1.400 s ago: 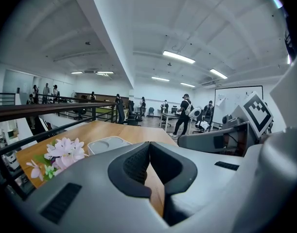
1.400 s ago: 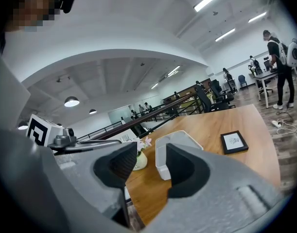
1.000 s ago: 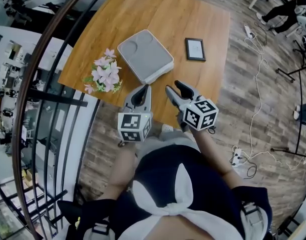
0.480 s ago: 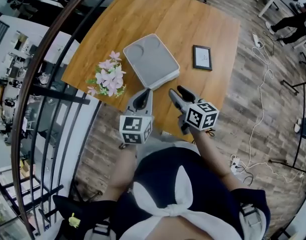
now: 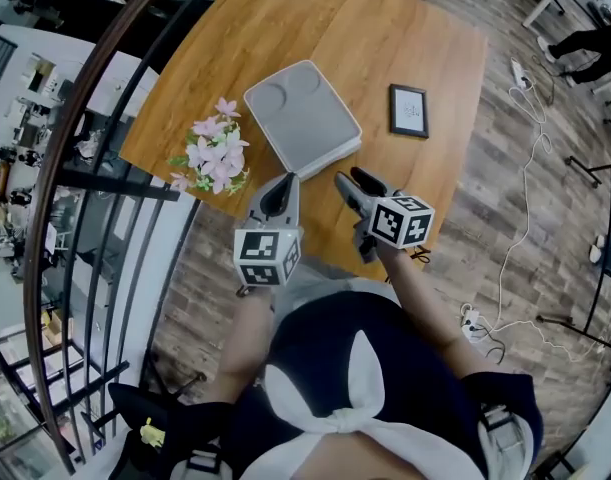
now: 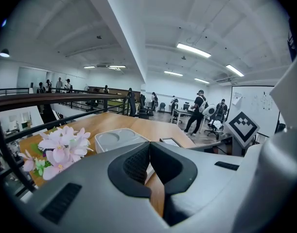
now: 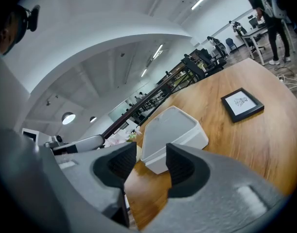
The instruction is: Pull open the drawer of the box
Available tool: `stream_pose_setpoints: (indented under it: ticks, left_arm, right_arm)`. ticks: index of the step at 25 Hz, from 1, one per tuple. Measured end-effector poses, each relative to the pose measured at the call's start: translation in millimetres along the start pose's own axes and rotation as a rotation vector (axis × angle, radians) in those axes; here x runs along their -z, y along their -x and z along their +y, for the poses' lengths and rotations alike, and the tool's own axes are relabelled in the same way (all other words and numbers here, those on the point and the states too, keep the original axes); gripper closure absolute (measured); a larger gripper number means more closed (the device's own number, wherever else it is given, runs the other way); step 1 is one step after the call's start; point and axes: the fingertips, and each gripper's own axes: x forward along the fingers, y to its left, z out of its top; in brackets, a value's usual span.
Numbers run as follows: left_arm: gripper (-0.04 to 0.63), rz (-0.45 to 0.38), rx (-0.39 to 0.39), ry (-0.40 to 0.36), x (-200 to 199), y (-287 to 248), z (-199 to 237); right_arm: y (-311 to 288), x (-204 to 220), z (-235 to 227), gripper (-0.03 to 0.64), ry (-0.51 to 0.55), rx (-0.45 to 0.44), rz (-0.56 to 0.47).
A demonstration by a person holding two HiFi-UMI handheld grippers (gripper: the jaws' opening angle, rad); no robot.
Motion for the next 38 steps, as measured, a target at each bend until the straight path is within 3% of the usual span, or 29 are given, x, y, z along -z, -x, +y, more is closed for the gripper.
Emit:
stream_pose_setpoints:
  ticks: [19, 38]
  left_arm:
    - [0.577, 0.056, -0.023, 0.027, 18.1, -16.7, 11.5]
    - [0.577, 0.101, -0.043, 0.068, 41.6, -29.5, 28.0]
  right_arm:
    - [-52.9, 34.6, -42.1, 0.426, -0.236, -0.030, 0.108]
    - [-85.5, 51.9, -70.0, 0.410, -0.542, -0.141, 0.096]
